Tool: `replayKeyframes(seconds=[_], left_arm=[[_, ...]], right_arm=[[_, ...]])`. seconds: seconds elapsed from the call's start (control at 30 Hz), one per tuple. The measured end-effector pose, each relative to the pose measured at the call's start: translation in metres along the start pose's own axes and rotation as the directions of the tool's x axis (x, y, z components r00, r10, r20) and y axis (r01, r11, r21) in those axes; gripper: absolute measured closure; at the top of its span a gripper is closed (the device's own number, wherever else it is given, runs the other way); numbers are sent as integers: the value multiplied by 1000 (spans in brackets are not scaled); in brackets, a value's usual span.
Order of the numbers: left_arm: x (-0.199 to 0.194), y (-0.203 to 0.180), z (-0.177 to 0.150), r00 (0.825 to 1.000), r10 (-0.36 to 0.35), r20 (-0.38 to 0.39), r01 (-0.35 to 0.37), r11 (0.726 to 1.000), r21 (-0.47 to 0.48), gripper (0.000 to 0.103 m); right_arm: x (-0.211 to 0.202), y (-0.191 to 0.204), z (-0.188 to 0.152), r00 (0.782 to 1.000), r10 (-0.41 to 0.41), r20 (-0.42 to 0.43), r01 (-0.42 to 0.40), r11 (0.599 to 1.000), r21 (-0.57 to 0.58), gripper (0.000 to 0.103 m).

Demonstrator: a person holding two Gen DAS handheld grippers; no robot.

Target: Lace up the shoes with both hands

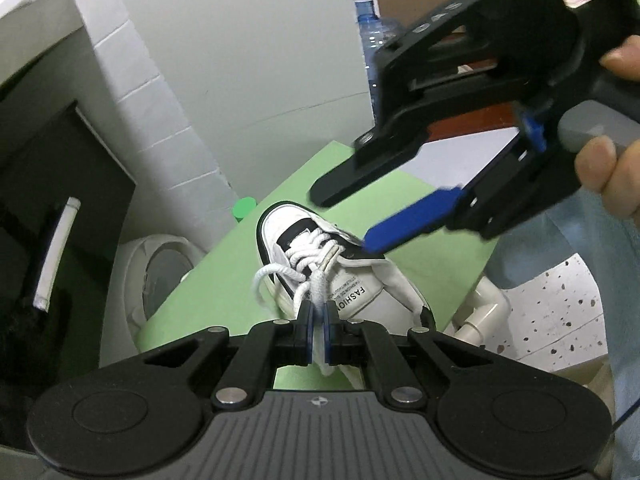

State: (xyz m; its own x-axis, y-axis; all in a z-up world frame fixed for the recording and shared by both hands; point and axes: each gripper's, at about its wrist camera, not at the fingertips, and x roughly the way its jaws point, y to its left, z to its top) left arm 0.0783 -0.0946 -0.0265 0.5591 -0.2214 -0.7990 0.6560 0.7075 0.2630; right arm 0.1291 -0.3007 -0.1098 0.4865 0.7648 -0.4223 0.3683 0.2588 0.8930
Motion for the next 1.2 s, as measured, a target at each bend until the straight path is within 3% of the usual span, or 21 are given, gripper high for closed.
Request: replayKeyframes(seconds=[0.07, 0.1, 0.17, 0.2, 0.57, 0.63, 0.7, 0.87, 1.2], left_arm=[[2, -6, -2, 1000, 6, 5, -6, 1000, 24, 98], [4, -8, -4, 1000, 9, 7, -9, 999, 36, 98], [7, -13, -7, 1000, 14, 10, -15, 998, 59, 98], [6, -14, -6, 1000, 14, 9, -15, 998, 65, 98], [10, -15, -8, 1000, 25, 4, -25, 997, 79, 98], [11, -17, -8, 1000, 22, 5, -23, 996, 87, 98], [11, -19, -9, 1000, 18, 6, -19, 995, 94, 98], [9, -24, -9, 999, 30, 46, -36, 991, 125, 94], [13, -34, -6, 994, 56, 94, -74, 975, 207, 94]], right_arm=[[2, 1, -2, 1000, -15, 10, 15, 1000, -3, 66], [2, 2, -2, 999, -27, 20, 27, 1000, -12, 78], [3, 5, -1, 998, -48, 29, 49, 998, -38, 90], [3, 7, -2, 998, -57, 28, 58, 997, -48, 101], [1, 4, -3, 997, -81, 18, 82, 995, -59, 89], [4, 5, -4, 997, -81, 12, 82, 994, -68, 90], [5, 9, -7, 994, -111, 22, 113, 987, -112, 100], [6, 30, -13, 974, -211, 85, 227, 930, -290, 100], [4, 31, -8, 977, -199, 80, 213, 942, -260, 100]])
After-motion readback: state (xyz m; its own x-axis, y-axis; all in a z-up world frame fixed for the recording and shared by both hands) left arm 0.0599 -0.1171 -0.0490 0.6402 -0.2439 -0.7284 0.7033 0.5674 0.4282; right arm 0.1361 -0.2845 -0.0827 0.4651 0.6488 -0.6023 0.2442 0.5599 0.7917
